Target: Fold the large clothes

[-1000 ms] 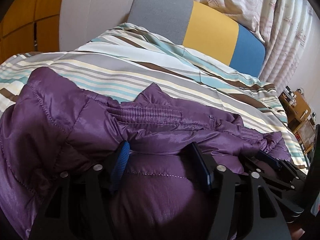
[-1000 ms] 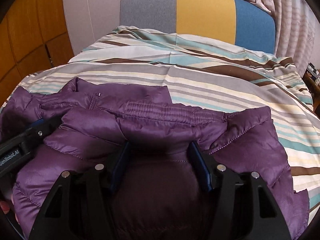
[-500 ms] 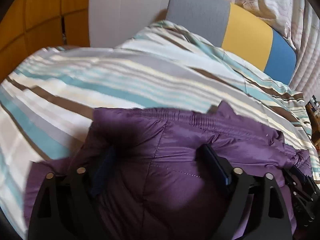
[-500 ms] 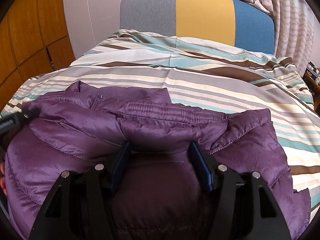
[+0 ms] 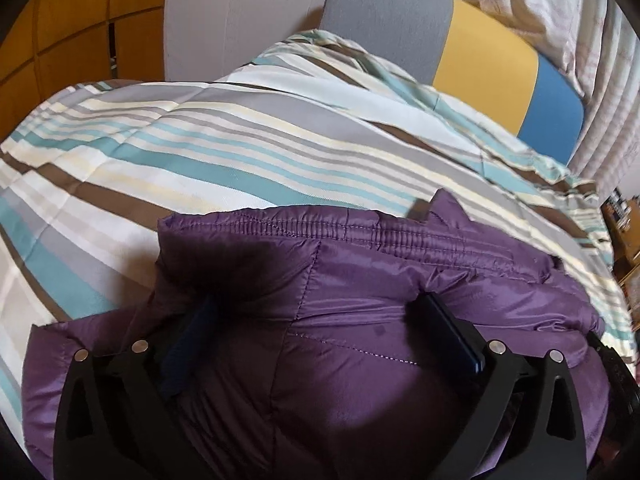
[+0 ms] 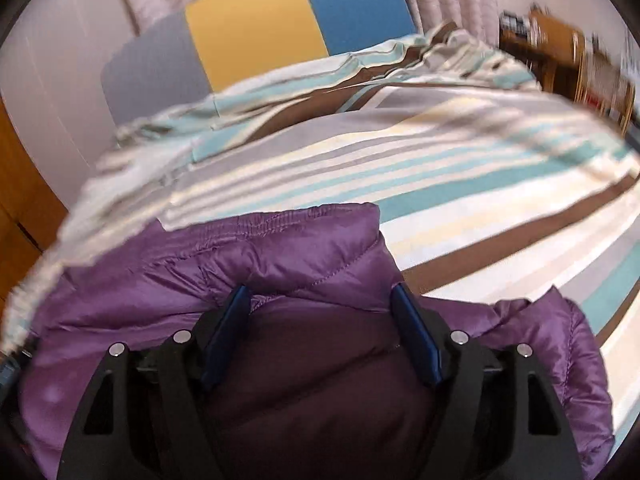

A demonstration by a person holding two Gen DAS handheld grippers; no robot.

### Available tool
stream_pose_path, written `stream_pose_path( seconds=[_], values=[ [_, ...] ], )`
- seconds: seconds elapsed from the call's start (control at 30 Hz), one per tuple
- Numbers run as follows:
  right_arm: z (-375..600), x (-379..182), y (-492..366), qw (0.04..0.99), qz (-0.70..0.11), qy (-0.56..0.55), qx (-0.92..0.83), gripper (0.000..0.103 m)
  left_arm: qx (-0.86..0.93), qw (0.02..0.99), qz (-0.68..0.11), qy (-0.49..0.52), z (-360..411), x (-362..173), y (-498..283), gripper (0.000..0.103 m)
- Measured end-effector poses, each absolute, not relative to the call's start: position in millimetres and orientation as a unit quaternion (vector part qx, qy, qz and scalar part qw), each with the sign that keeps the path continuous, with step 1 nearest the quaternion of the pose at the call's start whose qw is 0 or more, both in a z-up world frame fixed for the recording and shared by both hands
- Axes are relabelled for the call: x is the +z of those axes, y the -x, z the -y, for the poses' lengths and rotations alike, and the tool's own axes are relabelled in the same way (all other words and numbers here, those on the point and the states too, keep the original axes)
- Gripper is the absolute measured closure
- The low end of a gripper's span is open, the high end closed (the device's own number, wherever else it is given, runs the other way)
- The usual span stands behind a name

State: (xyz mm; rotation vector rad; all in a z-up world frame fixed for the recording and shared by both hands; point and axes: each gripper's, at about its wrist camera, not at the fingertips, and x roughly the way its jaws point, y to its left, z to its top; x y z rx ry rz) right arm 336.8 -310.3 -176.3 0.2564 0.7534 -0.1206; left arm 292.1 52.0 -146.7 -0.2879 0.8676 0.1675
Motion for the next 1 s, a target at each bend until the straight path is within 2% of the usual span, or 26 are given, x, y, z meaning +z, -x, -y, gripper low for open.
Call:
stream_pose_path(
  seconds=[0.23,0.4,0.57,1.0],
  values=[
    [315,-173,-330,0.924,-0.356,-0.132,-0.054,0.028,0.073,0.897,-0.418,0.122,-51,-129,-267,0.003],
    [308,-170,-325,0.93,-0.345,-0.118,-0.057,0.022,0.091,0.918,-0.368,0.117,-57,-115,-206,0.003],
    [300,-159,-309,0.939,-0.331,-0.083,-0.045,0.019,0.116,0.91,-0.361,0.167,-83,-128,-157,0.003],
    [280,-156,-252,0.954,-0.298,-0.011,-0.011,0.013,0.102,0.918,-0.339,0.18,-79,-130,-94,0.003]
  ],
)
